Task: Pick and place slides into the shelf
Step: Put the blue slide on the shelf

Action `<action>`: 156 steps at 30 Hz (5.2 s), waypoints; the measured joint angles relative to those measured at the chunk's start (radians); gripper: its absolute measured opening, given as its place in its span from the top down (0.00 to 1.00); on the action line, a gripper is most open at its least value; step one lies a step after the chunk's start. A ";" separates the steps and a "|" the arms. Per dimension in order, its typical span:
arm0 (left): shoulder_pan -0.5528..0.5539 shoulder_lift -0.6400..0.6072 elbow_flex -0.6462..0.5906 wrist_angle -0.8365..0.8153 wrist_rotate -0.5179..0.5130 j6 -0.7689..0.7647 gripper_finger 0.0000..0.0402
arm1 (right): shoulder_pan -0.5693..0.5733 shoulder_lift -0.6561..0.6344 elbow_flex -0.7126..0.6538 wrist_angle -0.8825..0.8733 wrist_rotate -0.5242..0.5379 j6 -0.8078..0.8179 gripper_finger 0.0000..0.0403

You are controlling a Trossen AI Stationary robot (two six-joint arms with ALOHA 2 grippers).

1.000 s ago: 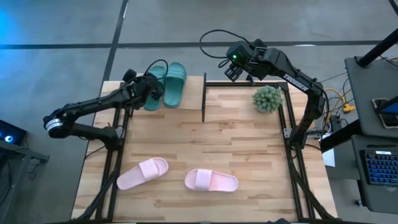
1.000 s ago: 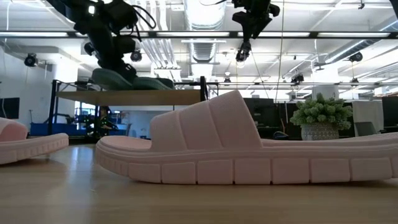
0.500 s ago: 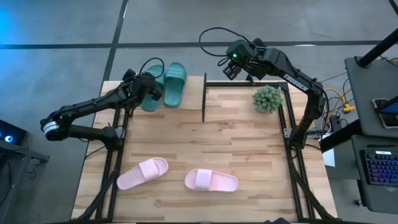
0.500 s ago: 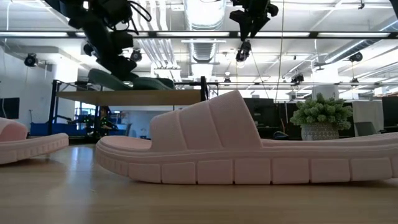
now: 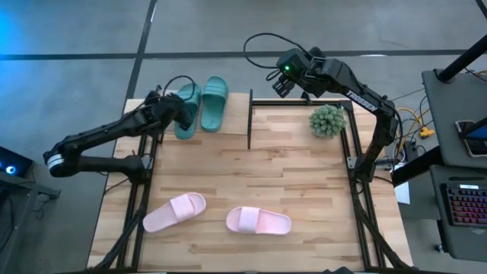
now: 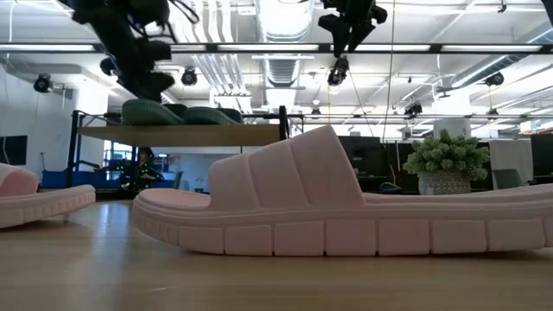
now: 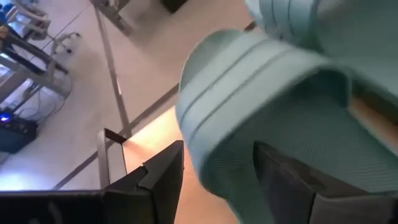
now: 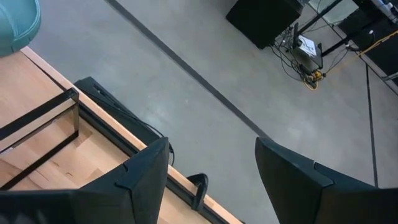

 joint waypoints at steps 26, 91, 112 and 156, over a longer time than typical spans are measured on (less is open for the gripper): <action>-0.185 -0.273 -0.059 -0.293 0.555 -0.400 0.56 | 0.003 0.237 -0.026 0.443 -0.600 0.106 0.62; -0.347 -0.297 -0.042 -0.471 -0.042 -0.797 0.56 | -0.021 0.422 0.008 0.776 -0.687 0.287 0.93; -0.192 -0.151 0.000 -0.059 0.071 -0.768 0.58 | -0.020 0.422 -0.008 0.724 -0.689 0.284 0.93; 0.509 0.152 0.164 -0.109 0.627 -0.250 1.00 | -0.021 0.422 0.004 0.637 -0.670 0.261 0.93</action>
